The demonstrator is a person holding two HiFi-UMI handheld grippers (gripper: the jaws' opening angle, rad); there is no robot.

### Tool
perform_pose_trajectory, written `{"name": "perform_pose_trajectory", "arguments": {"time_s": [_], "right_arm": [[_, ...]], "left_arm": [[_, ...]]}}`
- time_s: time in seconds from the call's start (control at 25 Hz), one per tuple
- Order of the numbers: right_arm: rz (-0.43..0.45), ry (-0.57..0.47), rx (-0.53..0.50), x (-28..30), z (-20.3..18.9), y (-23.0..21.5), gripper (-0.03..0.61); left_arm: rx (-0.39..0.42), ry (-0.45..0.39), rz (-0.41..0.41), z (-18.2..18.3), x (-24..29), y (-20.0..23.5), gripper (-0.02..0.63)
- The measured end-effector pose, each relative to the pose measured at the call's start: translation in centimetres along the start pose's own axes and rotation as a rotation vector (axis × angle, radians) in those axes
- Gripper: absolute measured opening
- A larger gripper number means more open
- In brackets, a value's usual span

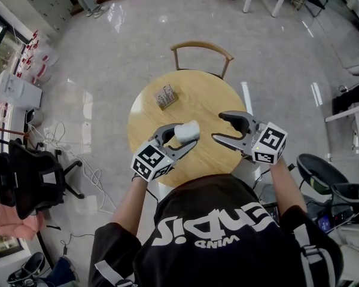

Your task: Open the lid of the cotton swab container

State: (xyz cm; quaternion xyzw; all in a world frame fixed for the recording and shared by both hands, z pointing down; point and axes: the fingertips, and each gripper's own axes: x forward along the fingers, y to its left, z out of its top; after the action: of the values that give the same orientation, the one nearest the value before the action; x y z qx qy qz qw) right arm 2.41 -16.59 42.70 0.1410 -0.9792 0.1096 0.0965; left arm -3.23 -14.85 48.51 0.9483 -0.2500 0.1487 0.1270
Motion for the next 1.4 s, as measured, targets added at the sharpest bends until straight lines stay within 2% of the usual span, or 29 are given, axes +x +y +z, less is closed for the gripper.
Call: {"name": "perform_pose_trajectory", "arguments": {"time_s": [0.28, 0.64, 1.4], "right_arm": [[0.086, 0.039, -0.048, 2.4, -0.8, 1.4, 0.250], [0.147, 0.043, -0.073, 3.2, -0.1, 3.6, 0.256], [0.163, 0.083, -0.112, 3.9, -0.8, 4.1, 0.256]], "left_arm": [[0.018, 0.003, -0.051, 0.0, 1.0, -0.8, 0.252], [0.045, 0.007, -0.107, 1.1, 1.7, -3.0, 0.252], [0.056, 0.009, -0.162, 1.4, 2.7, -4.3, 0.250]]}}
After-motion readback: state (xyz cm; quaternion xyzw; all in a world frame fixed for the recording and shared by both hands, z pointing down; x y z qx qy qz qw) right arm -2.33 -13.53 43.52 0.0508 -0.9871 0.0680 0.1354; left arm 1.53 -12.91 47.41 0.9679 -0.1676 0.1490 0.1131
